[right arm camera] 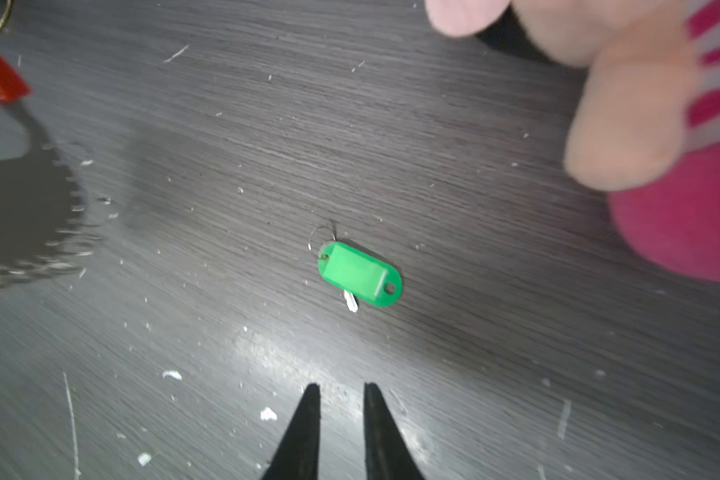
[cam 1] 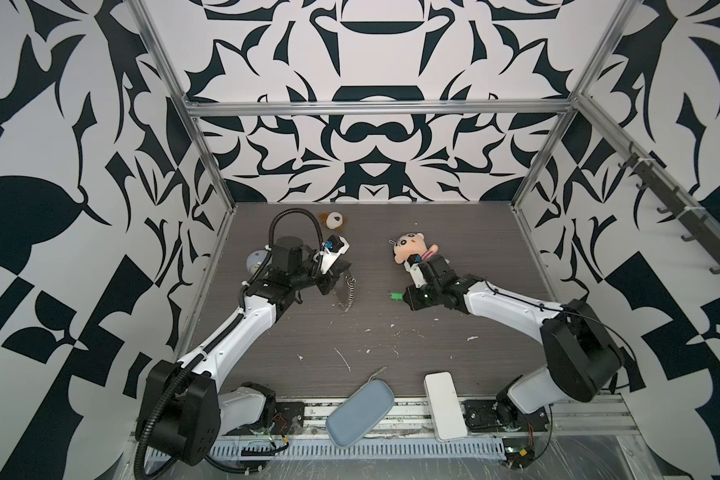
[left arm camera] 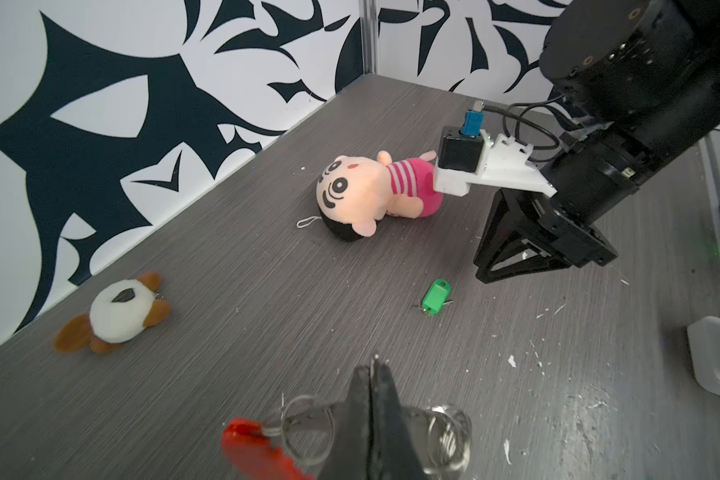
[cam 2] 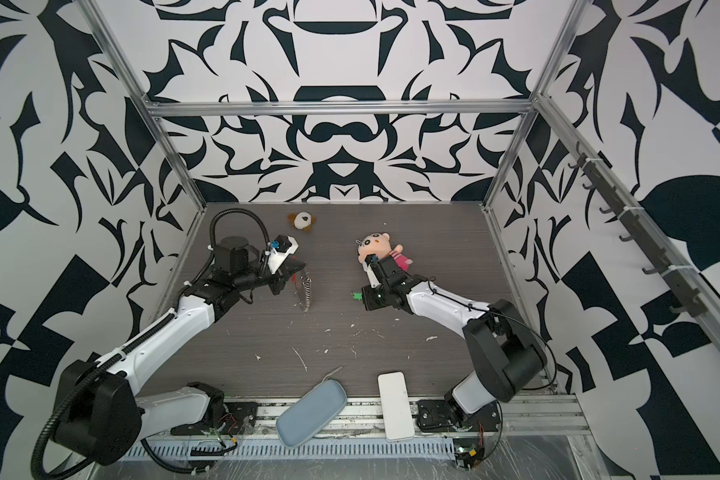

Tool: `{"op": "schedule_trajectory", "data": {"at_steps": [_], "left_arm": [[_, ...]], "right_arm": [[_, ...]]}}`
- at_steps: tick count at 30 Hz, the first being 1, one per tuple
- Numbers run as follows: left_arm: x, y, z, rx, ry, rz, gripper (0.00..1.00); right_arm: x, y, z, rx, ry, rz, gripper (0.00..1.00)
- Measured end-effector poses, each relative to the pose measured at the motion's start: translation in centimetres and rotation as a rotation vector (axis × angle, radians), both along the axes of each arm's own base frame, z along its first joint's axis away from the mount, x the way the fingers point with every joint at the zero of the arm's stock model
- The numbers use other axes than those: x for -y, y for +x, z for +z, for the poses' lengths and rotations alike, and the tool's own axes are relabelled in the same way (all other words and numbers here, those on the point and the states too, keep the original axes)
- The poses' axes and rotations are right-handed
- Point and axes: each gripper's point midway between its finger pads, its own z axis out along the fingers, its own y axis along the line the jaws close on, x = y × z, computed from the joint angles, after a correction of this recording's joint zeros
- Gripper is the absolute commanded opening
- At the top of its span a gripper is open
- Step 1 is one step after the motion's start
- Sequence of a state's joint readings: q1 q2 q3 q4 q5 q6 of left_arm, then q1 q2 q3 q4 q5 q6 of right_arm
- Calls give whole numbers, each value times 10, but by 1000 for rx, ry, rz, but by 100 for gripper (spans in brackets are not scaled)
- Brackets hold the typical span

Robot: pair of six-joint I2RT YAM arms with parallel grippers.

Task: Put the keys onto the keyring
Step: 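Hold the keyring with the left gripper while the right gripper moves to the green tag, then lower the right gripper onto the green tag's ring and close on it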

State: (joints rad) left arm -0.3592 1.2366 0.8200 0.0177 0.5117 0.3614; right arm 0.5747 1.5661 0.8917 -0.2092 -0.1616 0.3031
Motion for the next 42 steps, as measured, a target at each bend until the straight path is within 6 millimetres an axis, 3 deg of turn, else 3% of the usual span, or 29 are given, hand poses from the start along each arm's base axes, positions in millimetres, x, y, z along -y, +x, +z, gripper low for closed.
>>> {"op": "schedule_trajectory", "data": {"at_steps": [7, 13, 17, 27, 30, 34, 38, 40, 42], "left_arm": [[-3, 5, -6, 6, 27, 22, 0], [-3, 5, -8, -2, 38, 14, 0], [-3, 5, -9, -7, 38, 17, 0], [-3, 11, -21, -50, 41, 36, 0], [-3, 11, -21, -55, 38, 39, 0], [-3, 12, -20, -59, 33, 44, 0], [-3, 12, -19, -64, 29, 48, 0], [-3, 12, -19, -65, 28, 49, 0], [-4, 13, -20, -66, 27, 50, 0]], "right_arm": [[-11, 15, -22, -34, -30, 48, 49], [-16, 20, -29, -69, 17, 71, 56], [-21, 20, -34, -102, 72, 82, 54], [-35, 5, -22, -167, 221, 72, 51], [-28, 14, -10, -119, 196, 38, 52], [-13, 41, -3, -76, 193, -32, 54], [-3, 63, -20, -98, 184, -77, 54], [-3, 62, -33, -129, 182, -81, 54], [-8, 60, -34, -131, 206, -67, 54]]}}
